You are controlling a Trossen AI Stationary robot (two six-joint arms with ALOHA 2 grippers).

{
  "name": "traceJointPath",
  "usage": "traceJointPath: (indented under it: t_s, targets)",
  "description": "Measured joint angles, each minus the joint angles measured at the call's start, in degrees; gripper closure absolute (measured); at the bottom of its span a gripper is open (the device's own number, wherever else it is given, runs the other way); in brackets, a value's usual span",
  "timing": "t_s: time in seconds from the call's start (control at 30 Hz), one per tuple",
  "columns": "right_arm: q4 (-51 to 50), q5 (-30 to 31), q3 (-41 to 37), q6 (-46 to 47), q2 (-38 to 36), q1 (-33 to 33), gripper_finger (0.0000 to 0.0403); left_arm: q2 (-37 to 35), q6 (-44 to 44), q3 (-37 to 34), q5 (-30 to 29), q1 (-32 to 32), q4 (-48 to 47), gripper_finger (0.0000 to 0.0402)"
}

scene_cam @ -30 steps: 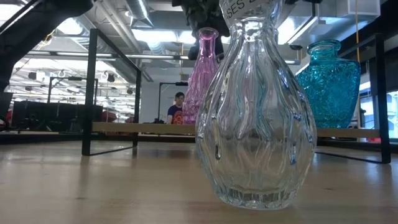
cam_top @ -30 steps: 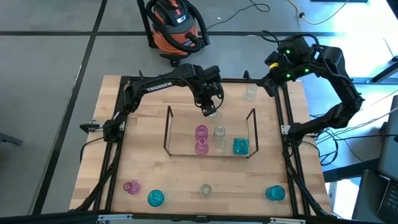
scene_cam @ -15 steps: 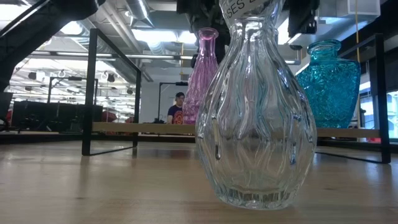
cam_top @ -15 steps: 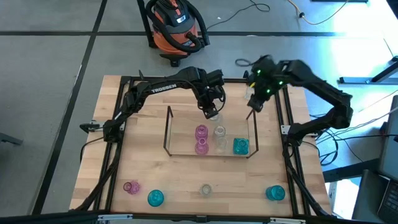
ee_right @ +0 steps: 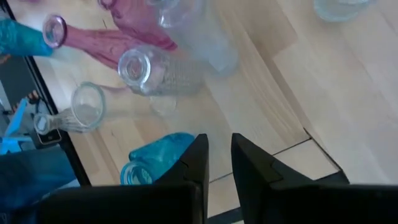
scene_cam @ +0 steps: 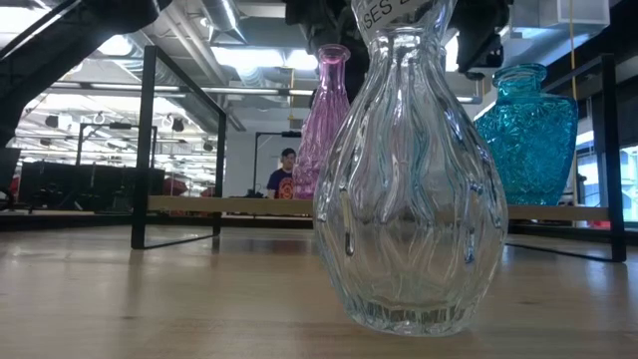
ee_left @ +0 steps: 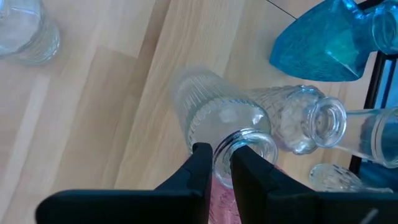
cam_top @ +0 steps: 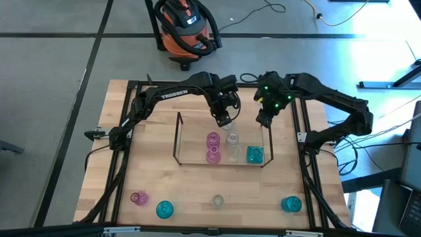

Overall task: Sort vases onto shelf
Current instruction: Put the transparent vase aligned with the other transparent vase on the shelf

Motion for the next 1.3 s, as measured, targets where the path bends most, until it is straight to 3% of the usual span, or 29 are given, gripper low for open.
traceJointPath:
  t_s: [0.23,0.6,1.0,1.3]
  targets:
    - [0.73,0.45,0.02,1.17,-1.71,-0.15,0.0352,0.02,1.31,0.00,1.15,-0.37,0.60,0.0358]
    - [0.90,1.11,0.02,2.63,-4.74,-0.15,0.0352,0.02,1.46,0.00,-2.34,-0.67,1.11,0.0356]
    - [0.92,1.15,0.04,3.68,-5.33,-0.15,0.0352,0.02,-0.37,0.00,-4.69,-1.14,1.16,0.0282]
    - [0.88,1.15,0.04,3.65,-5.33,-0.15,0.0352,0.02,-1.55,0.00,-5.69,-1.16,1.50,0.0262]
